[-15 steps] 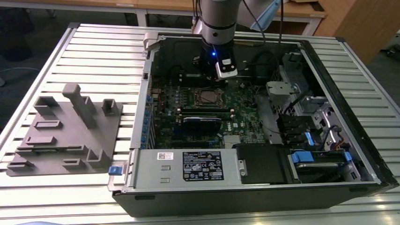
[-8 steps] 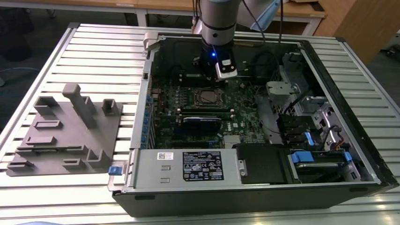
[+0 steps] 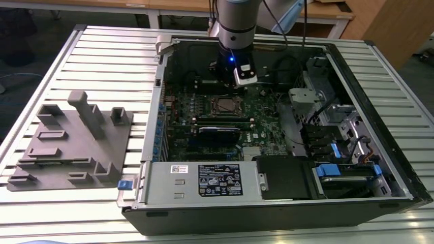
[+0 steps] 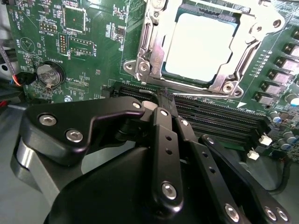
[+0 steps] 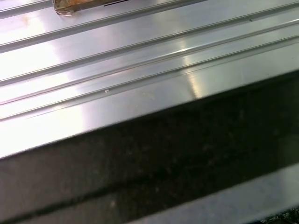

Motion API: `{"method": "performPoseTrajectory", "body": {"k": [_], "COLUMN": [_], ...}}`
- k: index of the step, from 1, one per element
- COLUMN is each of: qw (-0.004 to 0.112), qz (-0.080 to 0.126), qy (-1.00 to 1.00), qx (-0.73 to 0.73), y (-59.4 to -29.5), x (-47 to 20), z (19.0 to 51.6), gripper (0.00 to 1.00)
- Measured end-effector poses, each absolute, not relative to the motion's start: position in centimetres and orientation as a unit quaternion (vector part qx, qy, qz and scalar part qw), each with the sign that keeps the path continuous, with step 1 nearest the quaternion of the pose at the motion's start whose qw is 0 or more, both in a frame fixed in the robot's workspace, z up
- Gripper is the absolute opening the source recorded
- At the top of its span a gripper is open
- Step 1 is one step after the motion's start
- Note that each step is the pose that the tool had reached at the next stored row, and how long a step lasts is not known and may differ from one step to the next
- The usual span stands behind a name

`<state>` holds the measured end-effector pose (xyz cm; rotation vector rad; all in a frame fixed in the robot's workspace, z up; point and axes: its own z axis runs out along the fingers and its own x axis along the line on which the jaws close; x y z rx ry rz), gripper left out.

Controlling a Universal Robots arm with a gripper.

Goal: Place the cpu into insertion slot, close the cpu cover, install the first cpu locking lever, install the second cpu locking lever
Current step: 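Install the first cpu locking lever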

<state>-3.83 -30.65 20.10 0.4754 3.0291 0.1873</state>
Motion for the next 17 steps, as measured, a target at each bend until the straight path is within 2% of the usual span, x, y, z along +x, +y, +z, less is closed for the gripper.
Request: {"method": "performPoseTrajectory", "body": {"k": [17], "qw": [0.038], "qz": [0.061], "qy": [0.985], "qx": [0.156], "y": [-30.48], "x": [-3.83], "z": [19.91], "gripper": [0.11]}}
